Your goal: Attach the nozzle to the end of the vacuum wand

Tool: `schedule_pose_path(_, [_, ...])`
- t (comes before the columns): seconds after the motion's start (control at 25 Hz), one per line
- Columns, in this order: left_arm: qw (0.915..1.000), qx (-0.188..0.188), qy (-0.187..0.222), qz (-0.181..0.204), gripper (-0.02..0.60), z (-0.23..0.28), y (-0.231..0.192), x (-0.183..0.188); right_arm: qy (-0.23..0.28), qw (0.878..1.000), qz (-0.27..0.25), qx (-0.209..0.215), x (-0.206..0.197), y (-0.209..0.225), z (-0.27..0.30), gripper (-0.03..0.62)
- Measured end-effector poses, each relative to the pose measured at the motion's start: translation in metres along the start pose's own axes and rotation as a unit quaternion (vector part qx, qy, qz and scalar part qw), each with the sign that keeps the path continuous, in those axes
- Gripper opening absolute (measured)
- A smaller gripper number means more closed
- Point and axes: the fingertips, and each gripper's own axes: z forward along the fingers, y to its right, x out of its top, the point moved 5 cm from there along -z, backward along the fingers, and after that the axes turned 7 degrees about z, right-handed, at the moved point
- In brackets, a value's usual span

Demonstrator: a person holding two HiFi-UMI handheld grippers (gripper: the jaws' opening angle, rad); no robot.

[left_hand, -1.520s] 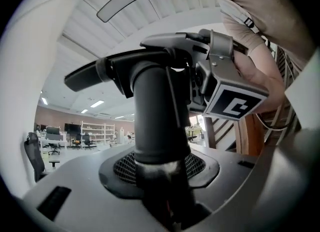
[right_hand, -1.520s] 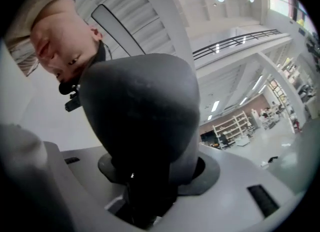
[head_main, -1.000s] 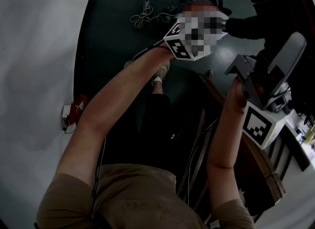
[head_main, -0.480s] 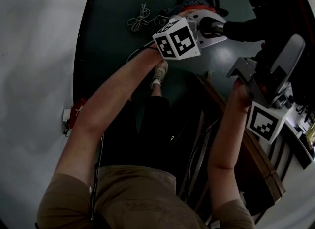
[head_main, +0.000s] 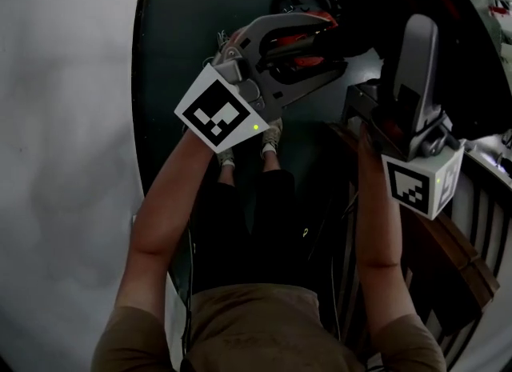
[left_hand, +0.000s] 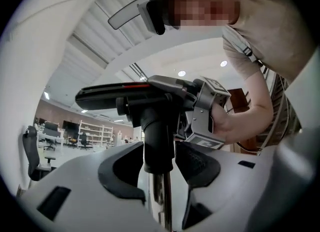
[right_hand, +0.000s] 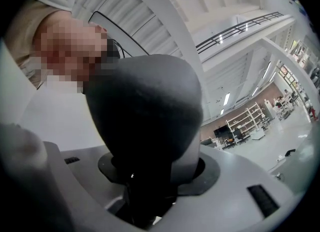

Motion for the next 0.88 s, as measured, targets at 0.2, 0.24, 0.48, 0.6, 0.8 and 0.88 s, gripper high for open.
schedule_pose_path(0.2, [0.9994,-0.032,-0.006,0.009,0.184,0.010,-0.002,-0.005,0.002,1.000,0.013,0.009,-0.002,0.001,-0.004,0.218])
schedule_pose_path(0.24, [0.9995,-0.030,-0.002,0.007,0.184,0.009,-0.002,-0.004,0.004,1.000,0.009,0.018,-0.002,-0.001,-0.004,0.217])
schedule_pose_path(0.48, [0.9996,-0.016,0.018,-0.013,0.183,0.012,-0.002,-0.003,-0.092,0.993,-0.056,0.042,-0.030,-0.005,-0.017,0.301])
schedule_pose_path(0.6, [0.9998,-0.013,-0.013,0.012,0.183,0.011,-0.003,-0.003,-0.182,0.982,-0.047,0.030,-0.060,0.003,-0.028,0.300])
schedule_pose_path(0.8, [0.9979,-0.032,-0.030,0.048,0.183,0.016,0.000,-0.002,-0.194,0.980,0.026,0.034,-0.067,0.004,-0.015,0.290])
schedule_pose_path(0.88, [0.9988,-0.031,-0.025,0.029,0.184,0.017,-0.001,-0.006,-0.196,0.978,0.069,0.034,-0.072,0.007,-0.011,0.255])
